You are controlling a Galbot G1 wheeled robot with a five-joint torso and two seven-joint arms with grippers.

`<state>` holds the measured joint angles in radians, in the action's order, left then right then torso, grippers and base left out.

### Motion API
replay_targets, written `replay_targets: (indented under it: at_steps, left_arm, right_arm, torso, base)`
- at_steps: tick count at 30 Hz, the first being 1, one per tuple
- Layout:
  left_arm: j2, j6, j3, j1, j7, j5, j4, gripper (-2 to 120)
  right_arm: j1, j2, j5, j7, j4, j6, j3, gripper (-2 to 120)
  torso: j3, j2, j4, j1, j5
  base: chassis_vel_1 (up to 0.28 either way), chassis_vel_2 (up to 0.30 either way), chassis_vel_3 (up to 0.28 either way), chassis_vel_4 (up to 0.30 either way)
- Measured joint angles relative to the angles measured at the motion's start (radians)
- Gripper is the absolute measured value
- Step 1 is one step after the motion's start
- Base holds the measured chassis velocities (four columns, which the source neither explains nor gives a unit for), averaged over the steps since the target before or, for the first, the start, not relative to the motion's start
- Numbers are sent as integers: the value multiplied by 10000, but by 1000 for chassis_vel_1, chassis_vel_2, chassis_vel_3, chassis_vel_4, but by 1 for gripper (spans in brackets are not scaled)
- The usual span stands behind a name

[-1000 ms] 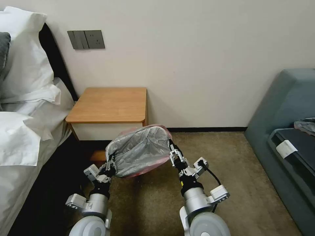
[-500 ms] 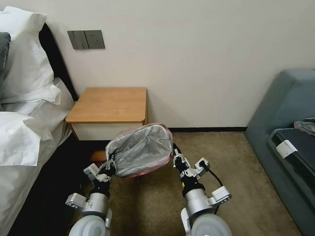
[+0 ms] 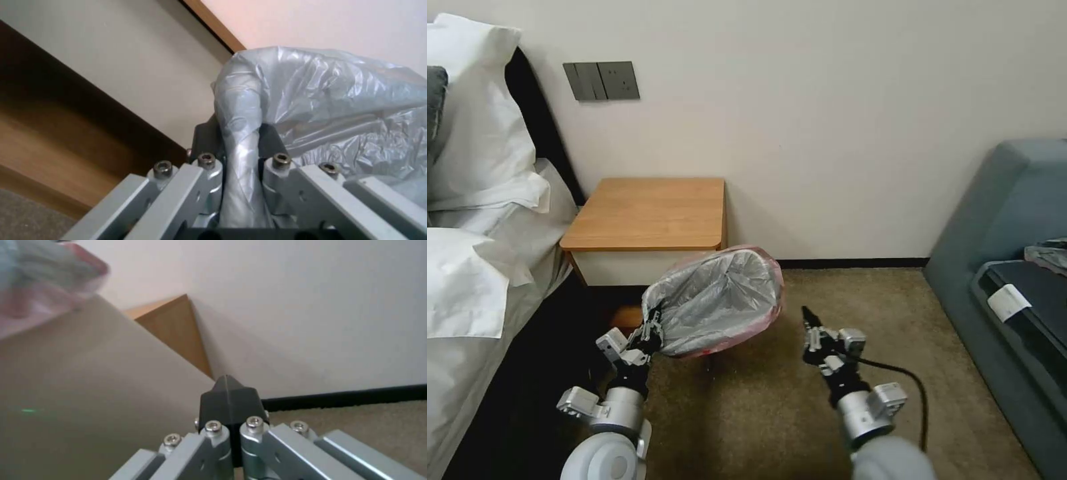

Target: Pick up the garbage bag from the table and place it over the trash can.

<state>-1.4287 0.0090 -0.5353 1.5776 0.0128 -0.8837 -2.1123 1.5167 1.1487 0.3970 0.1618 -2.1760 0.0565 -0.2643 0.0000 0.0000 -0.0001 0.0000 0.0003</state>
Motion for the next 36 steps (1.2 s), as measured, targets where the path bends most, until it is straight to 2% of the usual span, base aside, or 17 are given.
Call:
replay_targets:
  at_steps: [4,5,6,7,8,10,11,14,15,17,22,25,27,29,30,34,36]
  left_arm:
    - [179,84,-142,9,183,-549,121,5]
    - [179,84,-142,9,183,-549,121,5]
    - [214,104,-167,33,300,-676,169,5]
    - [244,132,-196,65,449,-818,203,5]
    - [244,132,-196,65,449,-818,203,5]
    - [279,186,-236,114,785,-1050,271,5]
    - [279,186,-236,114,785,-1050,271,5]
    - [279,271,-238,137,1200,-1476,436,5]
    - [279,271,-238,137,1200,-1476,436,5]
    - [244,283,-240,179,1352,-1663,553,5]
    - [230,302,-247,258,1493,-1863,618,5]
    - [208,309,-247,275,1564,-1882,694,5]
    - [204,309,-247,274,1564,-1880,716,5]
    - [185,309,-238,259,1564,-1849,814,5]
    - [185,309,-238,259,1564,-1849,814,5]
    - [165,281,-226,242,1565,-1818,910,5]
    - [152,270,-225,241,1565,-1812,930,5]
  right_arm:
    - [-372,-887,1154,-262,12,-18,-177,0]
    - [-372,-887,1154,-262,12,-18,-177,0]
    - [-478,-1130,2490,-388,-158,52,-186,-2]
    - [-603,-1313,3813,-364,-358,218,-190,3]
    - [-603,-1313,3813,-364,-358,218,-190,3]
    - [-902,-1579,6184,-222,-667,395,-168,14]
    - [-902,-1579,6184,-222,-667,395,-168,14]
    - [-1092,-1403,7536,-299,-904,240,44,28]
    - [-1092,-1403,7536,-299,-904,240,44,28]
    - [-964,-1131,7787,-552,-1022,174,188,39]
    - [-672,-897,7943,-1276,-976,87,245,52]
    - [-459,-770,8000,-1696,-974,-30,256,68]
    - [-433,-750,7986,-1711,-985,-43,250,70]
    - [-296,-714,7757,-1761,-965,-206,134,82]
    - [-296,-714,7757,-1761,-965,-206,134,82]
    - [-75,-637,7661,-1706,-962,-543,-26,98]
    - [3,-523,7715,-1700,-1064,-633,-23,100]
  torso:
    - [0,0,1,0,1]
    - [0,0,1,0,1]
    - [0,0,0,0,2]
    - [0,0,0,0,1]
    - [0,0,0,0,1]
    - [0,0,3,0,0]
    - [0,0,3,0,0]
    - [0,0,1,0,0]
    - [0,0,1,0,0]
    - [0,0,2,0,-2]
    - [0,0,0,0,-2]
    - [0,0,0,0,-3]
    - [0,0,0,0,-2]
    - [0,0,1,0,-3]
    - [0,0,1,0,-3]
    - [0,0,1,0,-3]
    - [0,0,1,0,-3]
  base:
    - [0,0,0,0]
    - [0,0,0,0]
    - [0,0,0,0]
    - [0,0,0,0]
    - [0,0,0,0]
    - [0,0,0,0]
    - [0,0,0,0]
    - [0,0,0,0]
    - [0,0,0,0]
    - [0,0,0,0]
    - [0,0,0,0]
    - [0,0,0,0]
    - [0,0,0,0]
    - [0,0,0,0]
    - [0,0,0,0]
    - [0,0,0,0]
    - [0,0,0,0]
